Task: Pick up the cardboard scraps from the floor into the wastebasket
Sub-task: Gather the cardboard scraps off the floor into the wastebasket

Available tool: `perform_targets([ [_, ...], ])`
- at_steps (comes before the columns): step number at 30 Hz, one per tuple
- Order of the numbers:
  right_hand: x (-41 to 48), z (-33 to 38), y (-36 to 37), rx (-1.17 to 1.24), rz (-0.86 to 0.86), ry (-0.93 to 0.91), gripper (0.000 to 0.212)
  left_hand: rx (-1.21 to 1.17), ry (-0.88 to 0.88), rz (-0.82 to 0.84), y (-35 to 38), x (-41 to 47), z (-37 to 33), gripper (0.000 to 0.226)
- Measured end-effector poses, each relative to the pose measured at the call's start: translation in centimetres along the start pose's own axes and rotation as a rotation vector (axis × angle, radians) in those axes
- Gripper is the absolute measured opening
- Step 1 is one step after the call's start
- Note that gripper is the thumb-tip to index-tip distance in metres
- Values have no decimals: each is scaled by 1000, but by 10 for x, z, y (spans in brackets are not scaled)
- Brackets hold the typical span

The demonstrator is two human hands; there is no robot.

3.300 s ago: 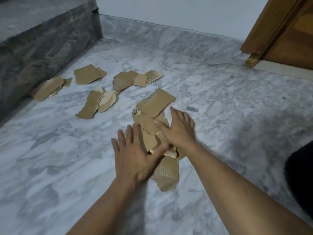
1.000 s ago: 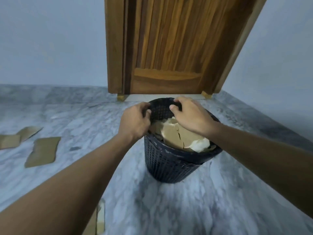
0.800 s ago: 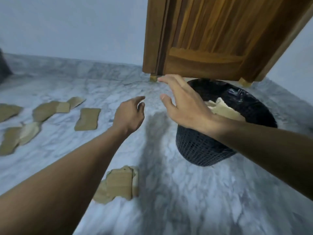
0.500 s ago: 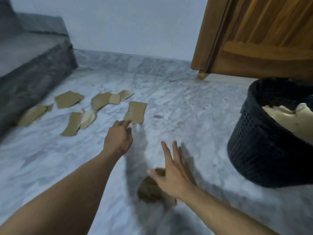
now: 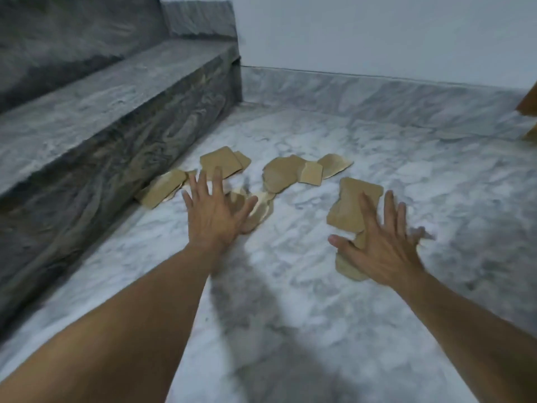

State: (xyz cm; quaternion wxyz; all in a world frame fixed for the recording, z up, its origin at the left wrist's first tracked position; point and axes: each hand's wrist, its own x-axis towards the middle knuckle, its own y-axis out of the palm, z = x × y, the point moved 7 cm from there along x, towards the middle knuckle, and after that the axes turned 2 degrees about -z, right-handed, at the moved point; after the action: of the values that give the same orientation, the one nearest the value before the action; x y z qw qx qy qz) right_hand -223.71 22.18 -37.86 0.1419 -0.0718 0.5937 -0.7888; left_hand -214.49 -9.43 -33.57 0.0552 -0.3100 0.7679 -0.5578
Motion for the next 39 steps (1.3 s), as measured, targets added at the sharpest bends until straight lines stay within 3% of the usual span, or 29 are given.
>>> perform_targets([
  [5,82,28,5,-14,64,-37,101,86,-120,60,12,53,65,103],
  [8,112,44,6,-11,4,10,98,106,-187,154,29,61,76,104],
  [12,143,74,11,18,-11,-18,98,171,-129,101,34,77,55,106],
  [15,170,105,20,-20,62,-83,95,167,-52,78,39,84,47,89],
  [19,181,145,39,-164,225,-181,89,127,-4,202,55,90,51,79],
  [26,134,138,38,-156,164,-290,80,141,-6,340,55,63,37,76],
  [31,73,108,33,-133,171,-285,67,81,40,361,44,-2,6,92],
  [34,27,87,26,-149,105,-302,63,108,97,263,30,-51,-12,82],
  [37,-21,70,16,-148,-8,-329,79,84,156,94,14,-89,-31,62],
  [39,-43,59,9,-128,-41,-314,88,63,150,51,5,-107,-39,63],
])
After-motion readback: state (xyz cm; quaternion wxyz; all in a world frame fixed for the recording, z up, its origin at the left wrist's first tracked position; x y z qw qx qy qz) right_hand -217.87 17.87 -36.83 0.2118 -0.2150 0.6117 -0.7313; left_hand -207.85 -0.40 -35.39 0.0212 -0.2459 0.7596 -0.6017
